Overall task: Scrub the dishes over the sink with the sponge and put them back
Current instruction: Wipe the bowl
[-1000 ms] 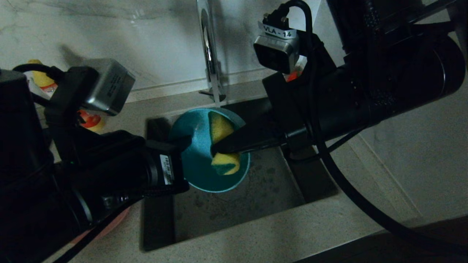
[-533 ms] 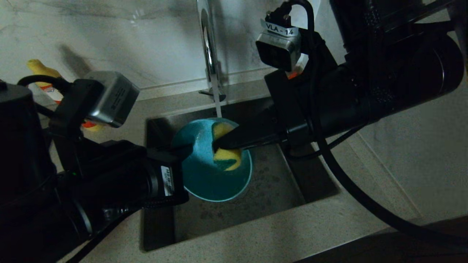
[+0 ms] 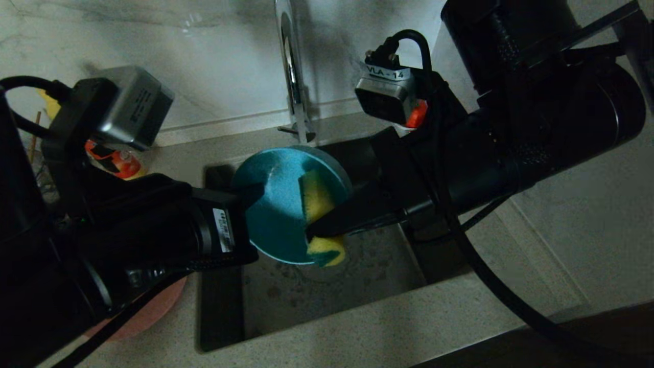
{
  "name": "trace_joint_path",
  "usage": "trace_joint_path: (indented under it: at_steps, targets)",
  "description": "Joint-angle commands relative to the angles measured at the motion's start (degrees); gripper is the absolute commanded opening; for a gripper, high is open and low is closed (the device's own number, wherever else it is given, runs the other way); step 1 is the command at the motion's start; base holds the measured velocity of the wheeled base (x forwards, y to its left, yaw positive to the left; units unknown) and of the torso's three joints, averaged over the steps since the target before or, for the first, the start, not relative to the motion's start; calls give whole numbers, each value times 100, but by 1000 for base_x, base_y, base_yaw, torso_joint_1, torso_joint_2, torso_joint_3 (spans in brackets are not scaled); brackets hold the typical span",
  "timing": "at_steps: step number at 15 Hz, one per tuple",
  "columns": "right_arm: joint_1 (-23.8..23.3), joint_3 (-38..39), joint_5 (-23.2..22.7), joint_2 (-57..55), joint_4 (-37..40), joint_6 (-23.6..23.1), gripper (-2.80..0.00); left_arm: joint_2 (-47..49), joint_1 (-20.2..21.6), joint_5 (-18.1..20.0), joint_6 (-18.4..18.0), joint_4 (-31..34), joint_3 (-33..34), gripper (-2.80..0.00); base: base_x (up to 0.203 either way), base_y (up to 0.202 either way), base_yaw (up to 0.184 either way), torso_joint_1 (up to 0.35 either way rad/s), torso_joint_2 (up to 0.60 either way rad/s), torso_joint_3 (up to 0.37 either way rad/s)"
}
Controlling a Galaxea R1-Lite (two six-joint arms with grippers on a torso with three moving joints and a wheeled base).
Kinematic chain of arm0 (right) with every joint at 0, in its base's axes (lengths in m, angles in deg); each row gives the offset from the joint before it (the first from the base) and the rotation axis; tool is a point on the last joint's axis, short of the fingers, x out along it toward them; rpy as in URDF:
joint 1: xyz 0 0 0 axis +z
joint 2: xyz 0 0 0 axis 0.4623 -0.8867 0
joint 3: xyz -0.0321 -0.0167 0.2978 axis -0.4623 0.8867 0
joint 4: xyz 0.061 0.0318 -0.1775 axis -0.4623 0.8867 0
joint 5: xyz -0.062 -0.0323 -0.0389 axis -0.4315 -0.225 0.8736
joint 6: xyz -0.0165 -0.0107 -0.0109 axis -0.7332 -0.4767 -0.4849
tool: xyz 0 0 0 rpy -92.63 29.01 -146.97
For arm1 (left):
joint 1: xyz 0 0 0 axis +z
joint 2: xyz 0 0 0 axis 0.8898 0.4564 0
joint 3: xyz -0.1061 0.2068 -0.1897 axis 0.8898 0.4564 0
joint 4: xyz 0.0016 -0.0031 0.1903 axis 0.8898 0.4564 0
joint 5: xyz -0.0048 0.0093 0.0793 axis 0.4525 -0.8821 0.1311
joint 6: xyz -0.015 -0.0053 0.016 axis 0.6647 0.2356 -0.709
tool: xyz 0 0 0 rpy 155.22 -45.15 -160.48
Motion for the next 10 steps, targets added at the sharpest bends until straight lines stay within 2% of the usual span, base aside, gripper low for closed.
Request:
trace_joint_path:
  at_steps: [1, 7, 10]
  targets:
    - [67, -16, -20, -95, 22, 6, -280, 4, -1, -8, 8, -13, -66, -280, 0, 0, 0, 0, 0, 0]
    - [481, -27, -20, -290, 3, 22, -280, 128, -1, -8, 8, -49, -156, -280, 0, 0, 0, 0, 0, 0]
    - [517, -44, -15, -277, -59, 38, -280, 155, -1, 1, 16, -75, -99, -280, 0, 0, 0, 0, 0, 0]
